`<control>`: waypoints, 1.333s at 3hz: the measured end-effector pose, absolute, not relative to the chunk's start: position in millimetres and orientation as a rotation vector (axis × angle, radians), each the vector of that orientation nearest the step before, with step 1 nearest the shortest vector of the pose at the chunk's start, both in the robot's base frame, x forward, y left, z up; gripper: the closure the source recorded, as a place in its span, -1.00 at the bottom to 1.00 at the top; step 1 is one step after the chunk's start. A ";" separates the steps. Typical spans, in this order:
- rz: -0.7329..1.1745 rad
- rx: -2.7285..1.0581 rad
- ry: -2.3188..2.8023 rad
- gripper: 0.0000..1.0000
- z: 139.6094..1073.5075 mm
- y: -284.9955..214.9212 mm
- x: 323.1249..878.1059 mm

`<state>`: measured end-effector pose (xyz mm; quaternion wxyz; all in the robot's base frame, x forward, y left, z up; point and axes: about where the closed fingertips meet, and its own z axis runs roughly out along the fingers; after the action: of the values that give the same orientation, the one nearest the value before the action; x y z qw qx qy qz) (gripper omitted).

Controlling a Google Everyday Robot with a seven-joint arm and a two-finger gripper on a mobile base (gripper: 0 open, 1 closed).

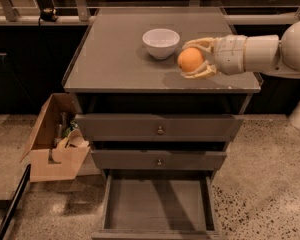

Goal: Pick orange from bottom drawer and place on counter

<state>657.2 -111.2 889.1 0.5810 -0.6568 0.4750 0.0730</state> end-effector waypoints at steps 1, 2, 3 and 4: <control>0.159 -1.525 1.105 1.00 896.6 -126.3 672.8; 0.199 -1.507 1.101 1.00 894.6 -141.3 693.4; 0.234 -1.499 1.097 1.00 889.0 -150.3 714.4; 0.223 -1.484 1.113 1.00 887.6 -156.7 736.2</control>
Offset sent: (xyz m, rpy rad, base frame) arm 0.0627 -0.0582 0.0059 0.0766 0.0230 0.0114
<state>736.2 -156.7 887.6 0.5946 -0.6385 0.4791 0.0959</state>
